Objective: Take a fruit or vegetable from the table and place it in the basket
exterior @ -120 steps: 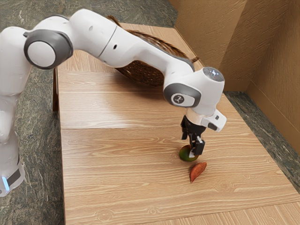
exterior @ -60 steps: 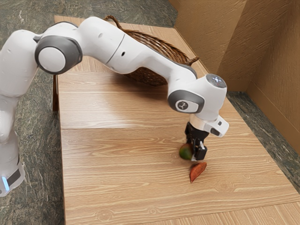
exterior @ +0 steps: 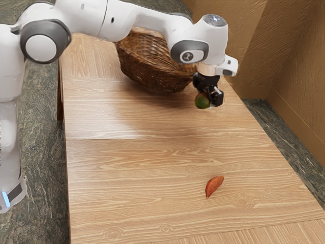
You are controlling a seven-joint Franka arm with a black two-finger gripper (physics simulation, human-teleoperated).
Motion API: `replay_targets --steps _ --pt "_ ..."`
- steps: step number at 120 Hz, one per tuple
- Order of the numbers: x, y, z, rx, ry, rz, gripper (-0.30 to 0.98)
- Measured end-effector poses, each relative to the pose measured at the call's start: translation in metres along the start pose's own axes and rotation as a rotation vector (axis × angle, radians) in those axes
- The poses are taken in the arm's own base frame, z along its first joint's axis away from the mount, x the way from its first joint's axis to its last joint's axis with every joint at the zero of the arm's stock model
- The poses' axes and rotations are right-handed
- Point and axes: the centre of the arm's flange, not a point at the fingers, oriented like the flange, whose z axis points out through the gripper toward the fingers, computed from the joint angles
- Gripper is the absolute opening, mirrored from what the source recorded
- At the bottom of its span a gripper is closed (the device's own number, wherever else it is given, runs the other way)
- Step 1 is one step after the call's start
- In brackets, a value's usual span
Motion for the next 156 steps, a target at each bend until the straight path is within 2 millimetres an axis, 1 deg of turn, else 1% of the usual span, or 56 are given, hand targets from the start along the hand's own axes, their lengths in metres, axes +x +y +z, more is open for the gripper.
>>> replay_targets --steps 10,16,21,29,36,40,44,47,50,53,63,80,82,85,88,93,95,96,98,106,111,116,124,130,138,144,147,151,156 --pt "0.014 -0.059 -0.024 0.022 0.042 -0.1 0.3" --pt "0.023 -0.1 -0.038 0.038 0.07 -0.168 0.3" --pt "0.03 -0.138 -0.048 0.054 0.092 -0.229 0.3" --pt "0.038 -0.208 -0.063 0.083 0.124 -0.34 0.31" --pt "0.039 -0.274 -0.067 0.106 0.136 -0.445 0.31" --pt "0.036 -0.309 -0.067 0.118 0.136 -0.501 0.31" --pt "0.037 -0.338 -0.061 0.126 0.133 -0.544 0.32" --pt "0.04 -0.355 -0.055 0.127 0.132 -0.568 0.32" --pt "0.045 -0.365 -0.049 0.123 0.132 -0.582 0.32" --pt "0.053 -0.37 -0.041 0.107 0.133 -0.586 0.32" --pt "0.076 -0.374 -0.02 0.034 0.14 -0.579 0.3" --pt "0.087 -0.385 0.007 -0.006 0.151 -0.582 0.3" --pt "0.088 -0.386 0.009 -0.009 0.155 -0.582 0.32" --pt "0.09 -0.386 0.012 -0.021 0.158 -0.586 0.4" --pt "0.09 -0.39 0.017 -0.053 0.157 -0.611 0.44" --pt "0.083 -0.416 0.025 -0.126 0.154 -0.711 0.51" --pt "0.082 -0.423 0.027 -0.154 0.155 -0.741 0.53" --pt "0.081 -0.428 0.028 -0.192 0.159 -0.773 0.55" --pt "0.08 -0.431 0.027 -0.214 0.163 -0.789 0.57" --pt "0.081 -0.433 0.021 -0.266 0.184 -0.812 0.61" --pt "0.085 -0.422 0.012 -0.283 0.2 -0.796 0.63" --pt "0.092 -0.399 -0.006 -0.281 0.222 -0.752 0.64" --pt "0.098 -0.359 -0.047 -0.265 0.268 -0.676 0.66" --pt "0.096 -0.335 -0.073 -0.255 0.29 -0.639 0.67" --pt "0.087 -0.301 -0.111 -0.254 0.29 -0.614 0.67" --pt "0.08 -0.269 -0.132 -0.265 0.252 -0.613 0.68" --pt "0.074 -0.247 -0.145 -0.27 0.226 -0.611 0.68" --pt "0.065 -0.211 -0.162 -0.28 0.186 -0.603 0.68" --pt "0.05 -0.156 -0.185 -0.301 0.133 -0.581 0.68"
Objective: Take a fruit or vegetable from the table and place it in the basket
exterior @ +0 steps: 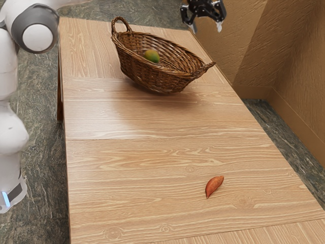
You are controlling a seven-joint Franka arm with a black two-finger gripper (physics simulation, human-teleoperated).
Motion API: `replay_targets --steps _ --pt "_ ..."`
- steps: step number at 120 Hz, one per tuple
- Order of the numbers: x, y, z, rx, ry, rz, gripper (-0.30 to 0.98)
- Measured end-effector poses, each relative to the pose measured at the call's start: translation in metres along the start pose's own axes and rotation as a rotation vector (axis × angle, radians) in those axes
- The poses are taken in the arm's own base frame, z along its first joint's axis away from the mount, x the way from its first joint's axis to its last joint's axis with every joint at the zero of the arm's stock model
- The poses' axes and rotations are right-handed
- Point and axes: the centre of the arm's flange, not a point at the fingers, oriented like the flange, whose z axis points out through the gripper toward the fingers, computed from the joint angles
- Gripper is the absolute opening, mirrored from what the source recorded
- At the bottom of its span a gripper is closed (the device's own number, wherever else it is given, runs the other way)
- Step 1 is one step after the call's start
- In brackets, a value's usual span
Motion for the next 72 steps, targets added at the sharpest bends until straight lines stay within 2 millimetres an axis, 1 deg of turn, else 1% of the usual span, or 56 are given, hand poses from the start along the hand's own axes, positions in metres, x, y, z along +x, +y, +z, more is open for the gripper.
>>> replay_targets --steps 7,12,17,22,26,29,32,35,38,41,47,49,52,55,60,72 --pt "-0.065 0.057 -0.01 -0.006 -0.084 0.026 0.68" --pt "-0.113 0.092 -0.01 0.002 -0.152 0.035 0.68" --pt "-0.162 0.122 -0.007 0.02 -0.221 0.045 0.68" --pt "-0.208 0.146 -0.004 0.045 -0.281 0.055 0.68" --pt "-0.241 0.162 0.001 0.071 -0.324 0.056 0.69" --pt "-0.262 0.17 0.007 0.096 -0.351 0.05 0.68" --pt "-0.275 0.175 0.015 0.123 -0.37 0.032 0.68" --pt "-0.277 0.175 0.024 0.151 -0.379 -0.004 0.68" --pt "-0.266 0.169 0.038 0.186 -0.38 -0.061 0.68" --pt "-0.241 0.156 0.052 0.221 -0.37 -0.142 0.68" --pt "-0.181 0.117 0.071 0.28 -0.335 -0.324 0.69" --pt "-0.166 0.106 0.076 0.297 -0.327 -0.376 0.69" --pt "-0.151 0.094 0.084 0.32 -0.319 -0.439 0.69" --pt "-0.144 0.087 0.093 0.341 -0.318 -0.485 0.69" --pt "-0.142 0.084 0.101 0.366 -0.317 -0.538 0.69" --pt "-0.146 0.085 0.107 0.402 -0.309 -0.635 0.69"
